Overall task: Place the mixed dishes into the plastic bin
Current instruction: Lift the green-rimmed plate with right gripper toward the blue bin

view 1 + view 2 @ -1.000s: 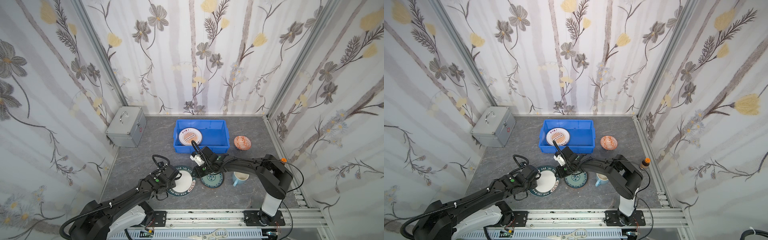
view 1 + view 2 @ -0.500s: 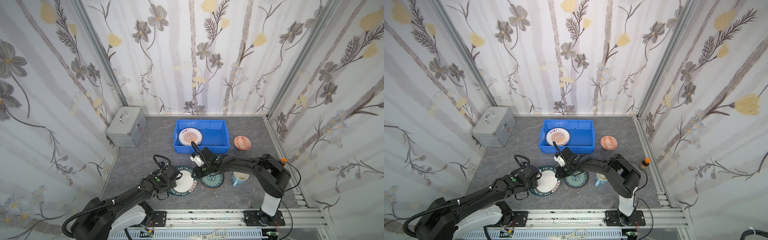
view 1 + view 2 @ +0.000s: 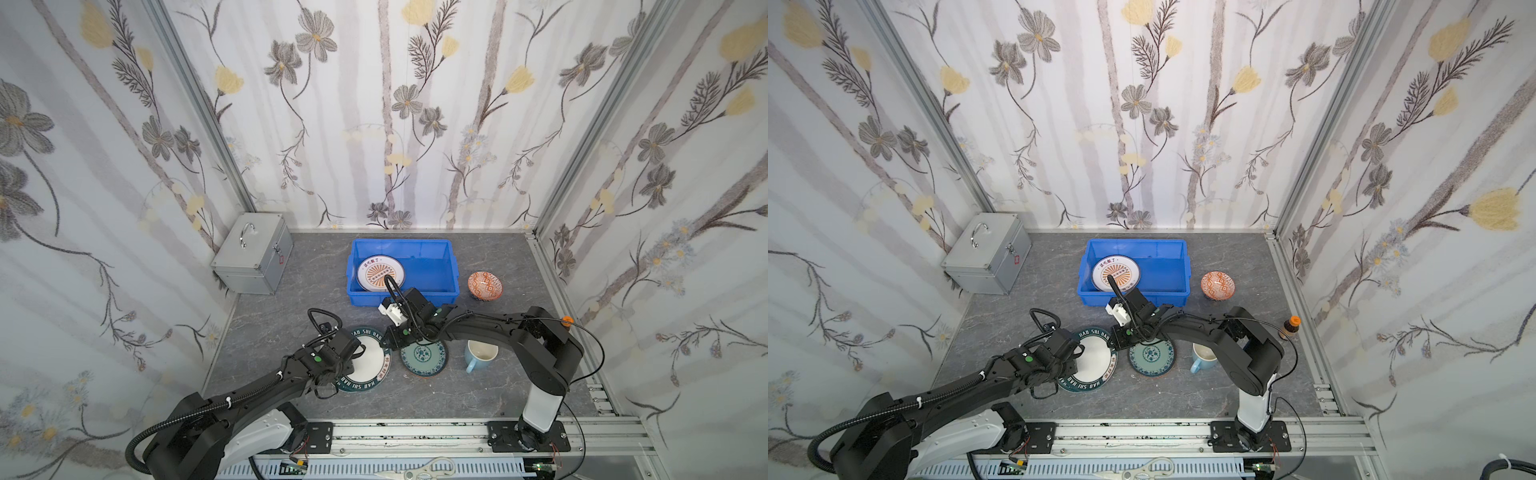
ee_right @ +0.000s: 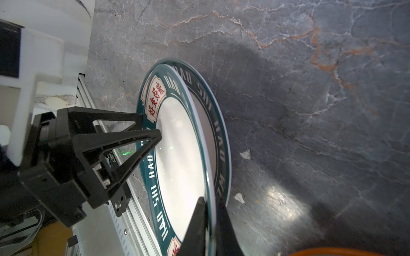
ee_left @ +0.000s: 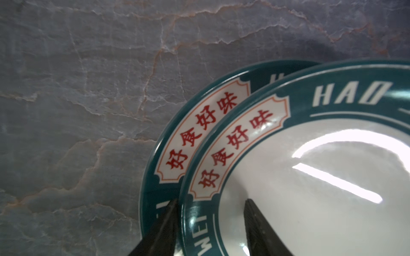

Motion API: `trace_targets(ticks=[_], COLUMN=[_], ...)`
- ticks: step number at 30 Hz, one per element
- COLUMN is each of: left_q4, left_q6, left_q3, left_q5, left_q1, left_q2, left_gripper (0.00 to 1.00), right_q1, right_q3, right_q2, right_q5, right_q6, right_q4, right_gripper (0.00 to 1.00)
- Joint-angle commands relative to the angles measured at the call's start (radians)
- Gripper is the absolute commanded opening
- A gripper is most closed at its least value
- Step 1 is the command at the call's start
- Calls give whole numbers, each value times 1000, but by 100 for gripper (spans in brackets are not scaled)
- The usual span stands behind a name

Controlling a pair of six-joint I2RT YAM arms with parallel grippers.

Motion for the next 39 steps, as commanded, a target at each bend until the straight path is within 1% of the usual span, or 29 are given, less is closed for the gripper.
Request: trace_targets(ticks=[1, 4, 7, 13, 20, 22, 27, 33, 36, 39], left_q4=[8, -11, -29, -108, -229, -257, -330, -354, -350, -343], left_q6=[11, 26, 34, 47, 52, 68, 94, 133, 176, 224], left_q3=[18, 38, 58, 97, 142, 168, 237, 294, 341, 396], left_q5=[-12, -20, -25, -42, -110, -117, -143, -139, -119, -106], left_q1=[-1, 0, -1, -1, 3, 9, 29, 70, 93, 117], left_q2=[-7, -13, -28, -89, -214, -235, -256, -273, -252, -200], left_gripper=[70, 83, 99, 100, 100, 100, 100, 100, 100, 100], right_q1=[-11, -20, -30, -30, -30, -63, -83, -144, -182, -214], right_q3=[15, 30, 41, 56, 92, 113, 174, 285, 368, 463], right_q2=[-15, -19, -22, -34, -51, -54, -62, -59, -38, -1], right_q5=[1, -8, -16, -38, -62, -64, -76, -79, -76, -71], right_q6=[-46, -52, -53, -51, -48, -54, -64, -76, -88, -110], right_q4=[-31, -47, -53, -54, -62, -76, -111, -168, -206, -257], right_gripper=[7, 7, 6, 5, 6, 6, 6, 6, 6, 7])
